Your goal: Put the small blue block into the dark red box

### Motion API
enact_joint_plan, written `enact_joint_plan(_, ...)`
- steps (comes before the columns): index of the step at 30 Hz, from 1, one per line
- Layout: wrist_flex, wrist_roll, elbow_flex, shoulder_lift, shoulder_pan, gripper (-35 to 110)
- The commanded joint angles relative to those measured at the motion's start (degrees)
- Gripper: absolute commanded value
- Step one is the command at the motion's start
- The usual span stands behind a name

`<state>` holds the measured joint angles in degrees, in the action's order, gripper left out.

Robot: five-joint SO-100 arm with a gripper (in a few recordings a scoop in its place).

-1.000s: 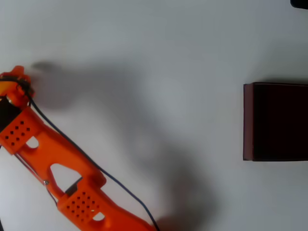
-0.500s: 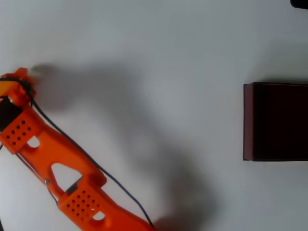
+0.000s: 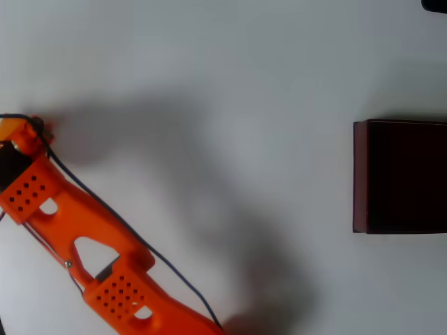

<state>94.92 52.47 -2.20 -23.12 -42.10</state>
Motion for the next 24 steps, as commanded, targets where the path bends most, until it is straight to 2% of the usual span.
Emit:
enact_joint_plan(1, 3.7, 1.2, 5.0, -1.4, 0.1, 0)
enact_joint_plan(5, 10.4, 0.2, 6.8, -4.7, 1.0, 0)
enact_joint_plan(14, 10.4, -5.9, -19.5, -30.3, 7.2, 0)
enact_joint_plan(24, 10.3, -17.0, -48.2, -58.4, 23.8, 0)
